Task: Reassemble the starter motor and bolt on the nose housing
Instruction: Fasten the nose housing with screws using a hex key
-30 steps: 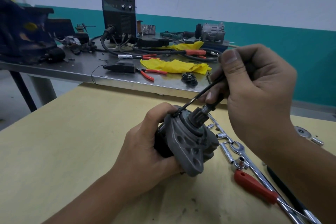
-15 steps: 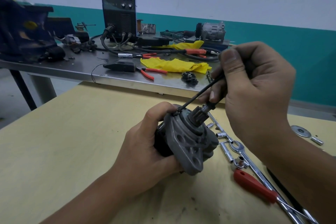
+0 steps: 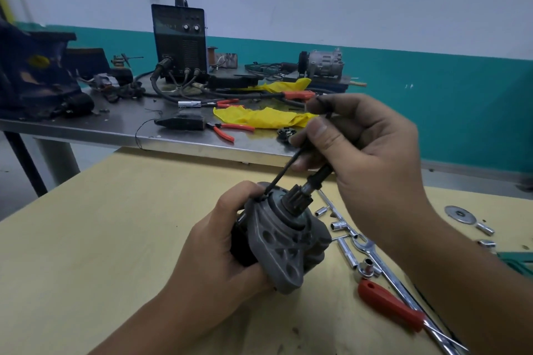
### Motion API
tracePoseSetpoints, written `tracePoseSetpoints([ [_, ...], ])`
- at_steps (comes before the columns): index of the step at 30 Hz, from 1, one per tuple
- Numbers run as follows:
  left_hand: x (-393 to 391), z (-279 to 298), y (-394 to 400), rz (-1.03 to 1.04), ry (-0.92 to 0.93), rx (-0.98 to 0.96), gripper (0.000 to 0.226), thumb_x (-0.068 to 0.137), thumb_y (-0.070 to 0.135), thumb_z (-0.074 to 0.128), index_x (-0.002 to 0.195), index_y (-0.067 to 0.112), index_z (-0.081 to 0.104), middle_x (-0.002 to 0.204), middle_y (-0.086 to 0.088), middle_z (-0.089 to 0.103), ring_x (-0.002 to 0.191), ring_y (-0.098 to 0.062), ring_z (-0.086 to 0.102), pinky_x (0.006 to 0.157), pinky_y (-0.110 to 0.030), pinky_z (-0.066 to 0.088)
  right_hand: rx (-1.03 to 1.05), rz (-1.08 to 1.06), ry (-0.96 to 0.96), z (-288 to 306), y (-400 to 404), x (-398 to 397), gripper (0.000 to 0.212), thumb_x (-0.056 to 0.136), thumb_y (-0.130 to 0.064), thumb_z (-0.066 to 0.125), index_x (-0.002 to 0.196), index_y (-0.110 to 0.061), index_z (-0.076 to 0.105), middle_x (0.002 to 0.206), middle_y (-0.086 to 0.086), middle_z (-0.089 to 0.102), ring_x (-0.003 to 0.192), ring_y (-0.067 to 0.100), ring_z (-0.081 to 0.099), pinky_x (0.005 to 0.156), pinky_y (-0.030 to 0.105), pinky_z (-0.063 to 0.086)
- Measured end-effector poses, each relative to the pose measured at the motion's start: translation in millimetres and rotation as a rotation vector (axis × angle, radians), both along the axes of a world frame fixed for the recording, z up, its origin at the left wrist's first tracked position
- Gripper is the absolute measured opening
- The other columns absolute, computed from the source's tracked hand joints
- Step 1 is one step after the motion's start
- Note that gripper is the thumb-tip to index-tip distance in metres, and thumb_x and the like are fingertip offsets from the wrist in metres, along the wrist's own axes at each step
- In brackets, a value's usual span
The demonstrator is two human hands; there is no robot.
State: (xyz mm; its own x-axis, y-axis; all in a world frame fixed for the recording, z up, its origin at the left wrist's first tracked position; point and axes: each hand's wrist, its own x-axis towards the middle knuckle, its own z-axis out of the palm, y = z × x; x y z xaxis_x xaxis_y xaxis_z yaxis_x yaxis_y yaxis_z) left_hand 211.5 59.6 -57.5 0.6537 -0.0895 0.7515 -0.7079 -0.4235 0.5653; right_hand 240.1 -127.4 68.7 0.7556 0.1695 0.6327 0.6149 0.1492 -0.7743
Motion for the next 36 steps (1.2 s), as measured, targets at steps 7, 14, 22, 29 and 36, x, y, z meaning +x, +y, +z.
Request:
tracePoseSetpoints([
  [7,1,-7,2,-0.063,0.063,-0.056,0.087,0.089,0.044,0.079,0.157,0.014,0.033,0.149,0.008,0.055,0.125,-0.010,0.064,0.098,-0.015,0.049,0.098,0.184,0.129,0,3,1,0.009,0.091,-0.003,0.069,0.088,-0.011,0.068,0.079,0.015,0.075,0.056,0.023,0.068,0.050,0.022,0.053],
  [14,-10,10,-12,0.087,0.062,-0.007,0.084,0.077,0.045,0.077,0.152,0.044,0.040,0.143,0.020,0.058,0.127,-0.001,0.060,0.098,-0.011,0.045,0.070,0.353,0.279,-9,4,15,0.013,0.084,-0.007,0.070,0.083,-0.020,0.074,0.083,0.016,0.076,0.060,0.021,0.068,0.061,0.028,0.058],
  [22,-21,24,-38,0.234,0.129,-0.030,0.081,0.058,0.045,0.081,0.136,0.049,0.057,0.120,0.022,0.066,0.105,0.006,0.065,0.080,-0.005,0.048,0.240,0.313,0.365,-21,13,26,0.022,0.076,-0.018,0.081,0.064,-0.031,0.070,0.066,0.004,0.070,0.053,0.016,0.060,0.050,0.025,0.051],
  [29,-18,36,-42,0.090,0.184,-0.320,0.038,0.079,0.014,0.062,0.109,0.031,0.078,0.116,-0.005,0.074,0.083,-0.021,0.077,0.066,-0.018,0.058,0.224,0.271,0.328,-24,16,25,0.028,0.076,-0.021,0.083,0.064,-0.032,0.060,0.066,0.008,0.066,0.041,0.013,0.050,0.045,0.026,0.045],
  [36,5,74,-49,0.097,0.123,-0.316,0.010,0.075,0.015,0.073,0.068,0.019,0.078,0.105,0.004,0.075,0.082,-0.003,0.074,0.064,-0.009,0.053,0.188,0.185,0.318,-29,16,26,0.025,0.073,-0.027,0.086,0.066,-0.033,0.063,0.070,-0.003,0.065,0.067,0.011,0.063,0.067,0.033,0.056],
])
